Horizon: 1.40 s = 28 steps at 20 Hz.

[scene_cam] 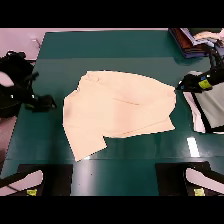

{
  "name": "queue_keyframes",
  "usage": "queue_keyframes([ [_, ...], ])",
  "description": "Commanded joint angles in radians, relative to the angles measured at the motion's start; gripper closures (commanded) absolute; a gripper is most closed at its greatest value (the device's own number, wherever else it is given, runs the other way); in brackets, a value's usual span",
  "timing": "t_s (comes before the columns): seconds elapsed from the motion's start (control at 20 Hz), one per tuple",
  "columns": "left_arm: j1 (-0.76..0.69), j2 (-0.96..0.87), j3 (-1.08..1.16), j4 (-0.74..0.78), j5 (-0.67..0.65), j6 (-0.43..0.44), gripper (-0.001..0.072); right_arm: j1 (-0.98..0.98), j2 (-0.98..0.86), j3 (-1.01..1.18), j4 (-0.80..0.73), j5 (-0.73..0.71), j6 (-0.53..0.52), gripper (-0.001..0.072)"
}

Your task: Fold the shirts.

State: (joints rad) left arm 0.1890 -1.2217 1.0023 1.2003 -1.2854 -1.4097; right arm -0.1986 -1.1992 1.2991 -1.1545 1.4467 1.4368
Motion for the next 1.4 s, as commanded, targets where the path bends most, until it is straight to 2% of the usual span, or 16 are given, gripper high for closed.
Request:
queue_keyframes([
  [0.0, 0.032, 0.074, -0.238, -0.051, 0.077, 0.034, 0.0156, -0.002, 0.081, -0.098, 0.05, -0.053, -0.006, 0.0351],
  [0.1, 0.031, 0.074, -0.296, -0.138, 0.137, 0.077, 0.0157, -0.002, 0.088, -0.118, 0.08, -0.051, -0.006, 0.0351],
  [0.25, 0.029, 0.074, -0.352, -0.213, 0.226, 0.084, 0.0157, -0.002, 0.088, -0.119, 0.092, -0.057, -0.007, 0.0351],
  [0.45, 0.029, 0.074, -0.37, -0.273, 0.246, 0.097, 0.0158, -0.002, 0.088, -0.119, 0.091, -0.057, -0.007, 0.0351],
  [0.5, 0.029, 0.074, -0.37, -0.303, 0.246, 0.122, 0.0206, -0.002, 0.088, -0.119, 0.091, -0.056, -0.007, 0.0351],
  [0.55, 0.029, 0.074, -0.37, -0.325, 0.245, 0.147, 0.0333, -0.002, 0.088, -0.119, 0.091, -0.055, -0.007, 0.0351],
  [1.0, 0.029, 0.074, -0.37, -0.346, 0.222, 0.162, 0.035, -0.003, 0.087, -0.119, 0.089, -0.055, -0.006, 0.0351],
  [1.05, 0.029, 0.074, -0.37, -0.346, 0.219, 0.164, 0.0571, -0.003, 0.087, -0.119, 0.089, -0.055, -0.006, 0.0351],
  [1.1, 0.029, 0.074, -0.369, -0.348, 0.219, 0.184, 0.0682, -0.005, 0.087, -0.119, 0.086, -0.049, -0.006, 0.0351],
  [1.25, 0.029, 0.074, -0.337, -0.342, 0.183, 0.185, 0.0683, -0.074, 0.089, -0.175, 0.077, 0.021, -0.011, 0.0351],
  [1.35, 0.029, 0.085, -0.301, -0.333, 0.165, 0.187, 0.0683, -0.166, 0.108, -0.294, 0.069, 0.047, -0.017, 0.035],
])
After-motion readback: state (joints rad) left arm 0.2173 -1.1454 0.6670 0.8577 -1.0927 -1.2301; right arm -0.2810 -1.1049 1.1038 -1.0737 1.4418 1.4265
